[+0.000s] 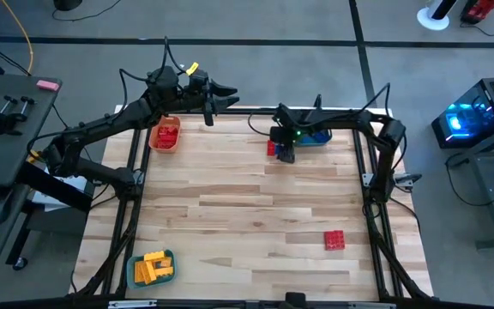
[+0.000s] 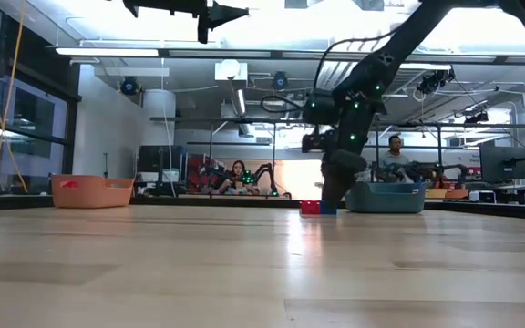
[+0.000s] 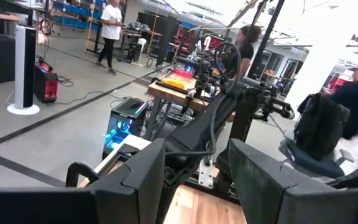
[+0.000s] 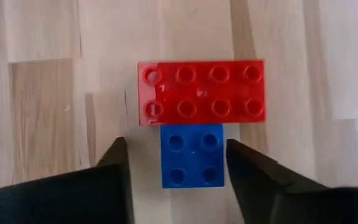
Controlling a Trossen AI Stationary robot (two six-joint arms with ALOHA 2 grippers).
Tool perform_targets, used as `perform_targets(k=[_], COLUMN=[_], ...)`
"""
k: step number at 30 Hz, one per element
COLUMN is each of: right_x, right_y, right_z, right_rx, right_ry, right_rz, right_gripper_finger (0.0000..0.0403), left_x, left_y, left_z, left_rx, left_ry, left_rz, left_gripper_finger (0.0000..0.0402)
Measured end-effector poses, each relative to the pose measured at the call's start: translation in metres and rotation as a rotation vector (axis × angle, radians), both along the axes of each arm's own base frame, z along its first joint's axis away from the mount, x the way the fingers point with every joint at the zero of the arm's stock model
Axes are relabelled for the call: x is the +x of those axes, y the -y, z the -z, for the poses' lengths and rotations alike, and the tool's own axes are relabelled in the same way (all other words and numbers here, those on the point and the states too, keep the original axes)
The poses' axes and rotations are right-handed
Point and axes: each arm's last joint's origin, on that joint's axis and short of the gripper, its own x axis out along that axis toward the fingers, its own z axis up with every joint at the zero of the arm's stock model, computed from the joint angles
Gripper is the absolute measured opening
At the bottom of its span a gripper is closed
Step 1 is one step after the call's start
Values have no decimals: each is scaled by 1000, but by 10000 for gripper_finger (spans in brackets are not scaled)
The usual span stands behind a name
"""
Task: Sort blocks
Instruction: Put the blue game piece into the blue bin
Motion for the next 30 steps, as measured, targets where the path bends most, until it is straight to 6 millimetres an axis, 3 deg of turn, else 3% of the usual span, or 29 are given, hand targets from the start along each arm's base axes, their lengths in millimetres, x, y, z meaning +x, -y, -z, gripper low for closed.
perform_targets(k=[6, 8, 13, 17, 20, 25, 30], right_x=[-6, -7, -13, -33, -59, -97, -107], right_y=[-2, -1, -1, 3, 14, 31, 40], right_z=[-9, -25, -85, -121, -121, -104, -102], right_rx=[29, 24, -39, -164, -165, -78, -19], right_ry=[-35, -20, 80, 99, 48, -18, 38], right_rz=[45, 50, 65, 198, 368, 668, 782], right_gripper_finger=[40, 12, 17, 3, 9, 11, 24], left_x=[0, 0, 0, 0, 0, 0, 0], left_y=[0, 0, 0, 0, 0, 0, 0], left_z=[0, 0, 1, 1, 2, 3, 3], left_rx=[-1, 1, 6, 5, 1, -5, -6], left_ry=[-2, -2, -6, -8, -16, -27, -27], left_rz=[0, 0, 0, 0, 0, 0, 0], left_gripper_finger=[162, 162, 162, 162, 162, 162, 162])
